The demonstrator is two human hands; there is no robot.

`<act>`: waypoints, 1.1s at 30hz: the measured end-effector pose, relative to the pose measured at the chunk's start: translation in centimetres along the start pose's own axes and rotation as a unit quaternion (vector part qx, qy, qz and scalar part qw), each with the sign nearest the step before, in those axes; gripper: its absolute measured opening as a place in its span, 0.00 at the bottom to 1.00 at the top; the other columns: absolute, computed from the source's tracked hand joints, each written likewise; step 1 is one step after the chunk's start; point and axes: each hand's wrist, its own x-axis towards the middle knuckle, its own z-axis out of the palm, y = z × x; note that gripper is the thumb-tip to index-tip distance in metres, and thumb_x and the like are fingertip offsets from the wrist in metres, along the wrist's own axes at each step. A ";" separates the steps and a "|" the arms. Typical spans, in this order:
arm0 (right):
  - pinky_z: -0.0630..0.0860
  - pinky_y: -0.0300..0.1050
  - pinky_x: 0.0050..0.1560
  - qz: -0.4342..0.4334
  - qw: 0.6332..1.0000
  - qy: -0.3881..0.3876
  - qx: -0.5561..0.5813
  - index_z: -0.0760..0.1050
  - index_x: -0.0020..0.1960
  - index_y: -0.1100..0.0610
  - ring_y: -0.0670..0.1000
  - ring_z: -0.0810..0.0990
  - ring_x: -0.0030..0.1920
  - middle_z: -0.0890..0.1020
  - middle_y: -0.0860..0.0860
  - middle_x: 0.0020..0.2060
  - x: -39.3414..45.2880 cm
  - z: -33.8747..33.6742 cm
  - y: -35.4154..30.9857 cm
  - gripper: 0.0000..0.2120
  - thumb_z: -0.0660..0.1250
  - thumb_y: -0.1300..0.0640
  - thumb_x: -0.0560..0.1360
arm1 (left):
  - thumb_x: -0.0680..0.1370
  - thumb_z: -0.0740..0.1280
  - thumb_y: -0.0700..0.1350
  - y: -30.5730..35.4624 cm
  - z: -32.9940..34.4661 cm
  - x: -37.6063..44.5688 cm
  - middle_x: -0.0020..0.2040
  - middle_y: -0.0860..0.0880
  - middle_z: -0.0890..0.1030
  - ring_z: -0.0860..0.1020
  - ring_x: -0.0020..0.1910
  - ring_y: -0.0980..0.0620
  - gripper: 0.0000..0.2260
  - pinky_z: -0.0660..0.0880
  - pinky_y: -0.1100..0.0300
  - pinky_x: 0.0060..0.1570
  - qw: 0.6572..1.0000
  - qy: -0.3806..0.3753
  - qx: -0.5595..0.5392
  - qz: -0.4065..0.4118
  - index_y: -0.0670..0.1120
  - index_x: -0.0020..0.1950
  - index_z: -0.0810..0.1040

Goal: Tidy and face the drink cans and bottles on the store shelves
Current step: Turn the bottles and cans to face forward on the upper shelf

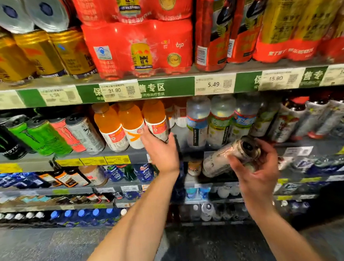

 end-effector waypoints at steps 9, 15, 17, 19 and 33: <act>0.79 0.44 0.59 0.008 1.000 0.006 -0.024 0.70 0.64 0.52 0.47 0.82 0.54 0.81 0.46 0.54 -1.4 -0.7 0.2 0.28 0.78 0.62 0.68 | 0.70 0.77 0.46 0.7 1.1 1.4 0.60 0.41 0.78 0.77 0.59 0.37 0.29 0.74 0.45 0.57 0.998 0.045 -0.029 -0.043 0.45 0.65 0.67; 0.79 0.41 0.59 0.032 0.999 -0.016 -0.003 0.70 0.64 0.47 0.49 0.82 0.56 0.81 0.49 0.56 0.3 -2.8 0.3 0.29 0.78 0.59 0.68 | 0.66 0.80 0.48 -0.4 0.0 1.9 0.58 0.48 0.81 0.80 0.55 0.47 0.32 0.75 0.54 0.56 1.000 -0.007 -0.005 -0.013 0.46 0.66 0.70; 0.79 0.40 0.59 0.047 0.998 -0.031 0.007 0.69 0.67 0.50 0.48 0.82 0.57 0.80 0.50 0.57 0.9 -3.2 0.5 0.31 0.78 0.58 0.68 | 0.66 0.81 0.48 -0.8 -0.6 1.3 0.57 0.51 0.80 0.79 0.54 0.52 0.34 0.75 0.58 0.56 0.998 -0.058 -0.012 0.001 0.46 0.68 0.71; 0.78 0.38 0.59 0.047 0.998 -0.038 0.007 0.69 0.68 0.54 0.47 0.82 0.56 0.80 0.49 0.57 1.5 -3.4 0.6 0.32 0.78 0.59 0.67 | 0.66 0.82 0.46 -1.0 -1.0 0.8 0.56 0.53 0.81 0.80 0.53 0.55 0.34 0.76 0.61 0.56 0.993 -0.110 -0.034 0.004 0.47 0.68 0.71; 0.79 0.41 0.59 0.044 0.995 -0.084 0.039 0.71 0.63 0.49 0.48 0.83 0.54 0.82 0.46 0.52 1.4 -2.8 0.9 0.30 0.78 0.57 0.65 | 0.74 0.74 0.40 -1.2 -3.3 0.5 0.60 0.49 0.79 0.77 0.61 0.50 0.21 0.74 0.53 0.65 0.998 -0.016 -0.063 0.022 0.45 0.66 0.74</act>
